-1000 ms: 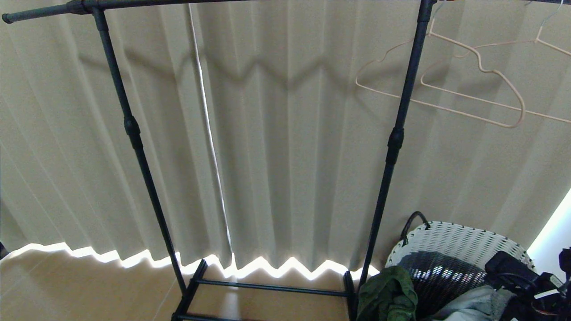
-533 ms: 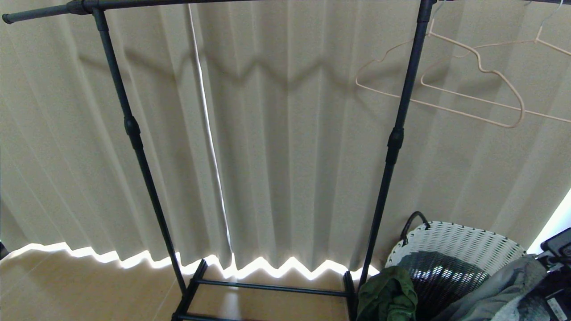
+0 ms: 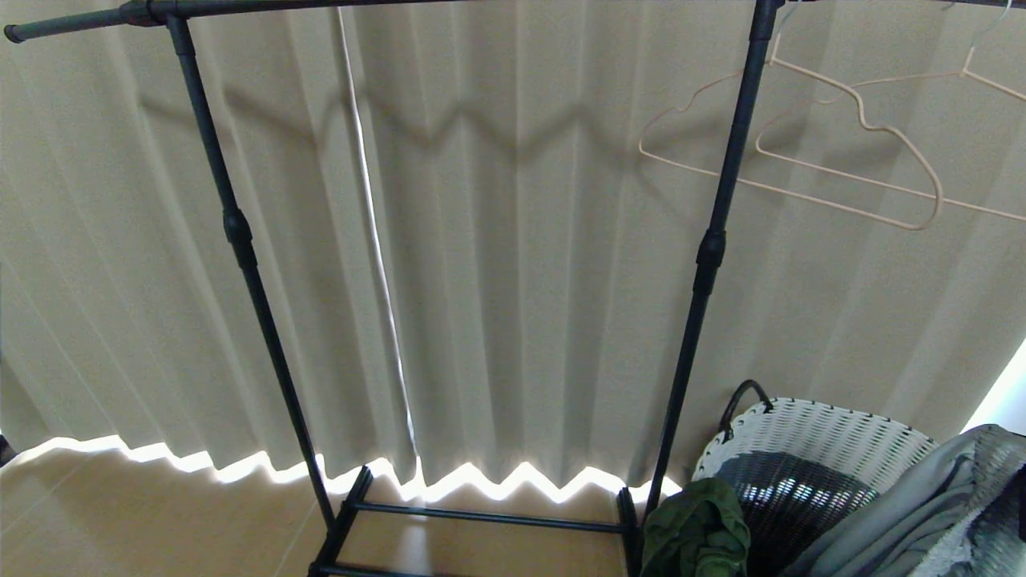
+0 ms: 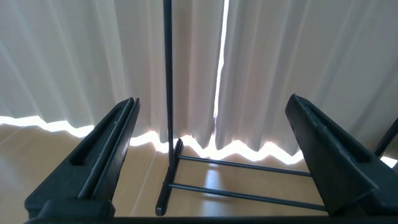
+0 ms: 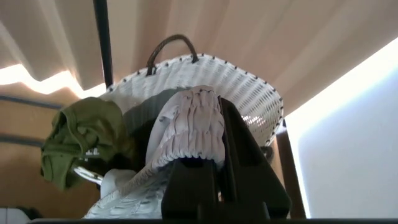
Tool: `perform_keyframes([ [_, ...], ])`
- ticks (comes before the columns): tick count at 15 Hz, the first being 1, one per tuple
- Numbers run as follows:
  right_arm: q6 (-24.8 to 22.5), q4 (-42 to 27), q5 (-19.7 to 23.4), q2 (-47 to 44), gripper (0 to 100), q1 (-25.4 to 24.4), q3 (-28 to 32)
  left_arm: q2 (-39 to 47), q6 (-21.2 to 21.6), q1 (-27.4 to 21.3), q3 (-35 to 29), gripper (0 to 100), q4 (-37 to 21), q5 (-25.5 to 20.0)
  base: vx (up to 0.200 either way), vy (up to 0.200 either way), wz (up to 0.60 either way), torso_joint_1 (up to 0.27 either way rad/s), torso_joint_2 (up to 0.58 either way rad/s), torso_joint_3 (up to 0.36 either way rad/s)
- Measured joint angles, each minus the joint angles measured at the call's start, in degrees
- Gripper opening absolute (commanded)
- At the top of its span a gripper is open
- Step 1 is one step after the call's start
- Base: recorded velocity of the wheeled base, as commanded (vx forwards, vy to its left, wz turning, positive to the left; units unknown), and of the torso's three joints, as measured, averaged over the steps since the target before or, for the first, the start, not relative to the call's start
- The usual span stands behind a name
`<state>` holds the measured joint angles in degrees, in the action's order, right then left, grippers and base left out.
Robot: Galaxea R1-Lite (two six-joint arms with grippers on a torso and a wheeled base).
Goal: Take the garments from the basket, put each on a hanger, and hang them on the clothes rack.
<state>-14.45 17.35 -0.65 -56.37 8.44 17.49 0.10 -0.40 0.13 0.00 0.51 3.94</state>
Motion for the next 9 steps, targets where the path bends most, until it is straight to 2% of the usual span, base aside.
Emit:
perform_keyframes([
  [1, 0.06, -0.17, 0.02, 0.76, 0, 0.00, 0.17, 0.00, 0.00, 0.00, 0.00, 100, 0.00, -0.02, 0.000, 0.000, 0.00, 0.000, 0.00, 0.000],
  [9, -0.02, -4.71, 0.00, 5.66, 0, 0.00, 0.17, 0.00, 0.07, 0.00, 0.00, 100, 0.02, -1.07, -0.200, 0.000, 0.00, -0.002, 0.00, 0.004],
])
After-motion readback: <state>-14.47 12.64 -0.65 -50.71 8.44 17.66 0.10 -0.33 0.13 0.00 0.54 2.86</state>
